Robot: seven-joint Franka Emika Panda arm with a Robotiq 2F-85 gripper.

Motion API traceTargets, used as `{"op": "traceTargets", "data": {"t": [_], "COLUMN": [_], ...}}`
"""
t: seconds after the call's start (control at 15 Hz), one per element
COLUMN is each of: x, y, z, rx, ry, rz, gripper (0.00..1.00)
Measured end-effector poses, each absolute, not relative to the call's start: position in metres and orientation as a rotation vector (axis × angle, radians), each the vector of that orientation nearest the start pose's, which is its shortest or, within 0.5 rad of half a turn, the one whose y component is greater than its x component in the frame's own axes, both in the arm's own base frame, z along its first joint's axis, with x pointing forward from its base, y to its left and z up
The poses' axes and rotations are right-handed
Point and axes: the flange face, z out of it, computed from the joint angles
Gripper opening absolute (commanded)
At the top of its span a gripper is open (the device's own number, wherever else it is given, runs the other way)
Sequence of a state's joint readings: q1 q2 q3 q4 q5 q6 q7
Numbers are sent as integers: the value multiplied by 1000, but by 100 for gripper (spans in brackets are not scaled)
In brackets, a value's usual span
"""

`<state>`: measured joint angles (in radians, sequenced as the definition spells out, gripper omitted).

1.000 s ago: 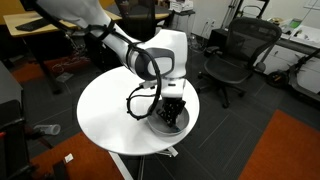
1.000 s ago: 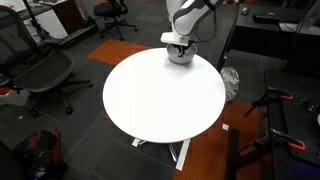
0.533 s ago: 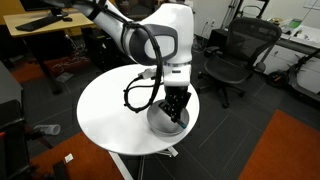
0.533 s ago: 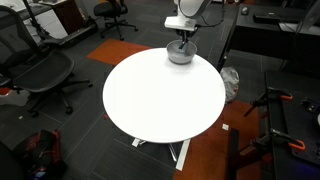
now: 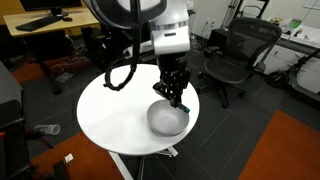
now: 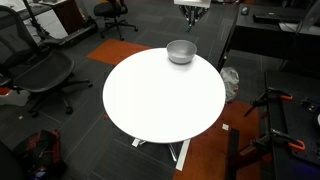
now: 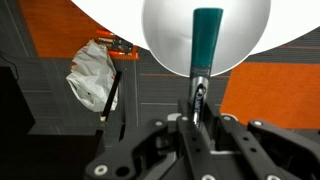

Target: Take the marker out of the bowl, place the marker back in the bowl then take the marker out of the bowl

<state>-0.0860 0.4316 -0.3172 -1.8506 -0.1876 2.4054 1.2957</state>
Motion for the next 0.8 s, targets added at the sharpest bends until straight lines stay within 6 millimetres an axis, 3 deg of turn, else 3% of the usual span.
{"op": "traceTargets", "data": {"t": [0.4, 0.8], "x": [602, 607], "y": [-195, -123], "z": [370, 399], "rx": [-2457, -2546], "ry": [2087, 1828], "rz": [-565, -657], "gripper": [5, 5]}}
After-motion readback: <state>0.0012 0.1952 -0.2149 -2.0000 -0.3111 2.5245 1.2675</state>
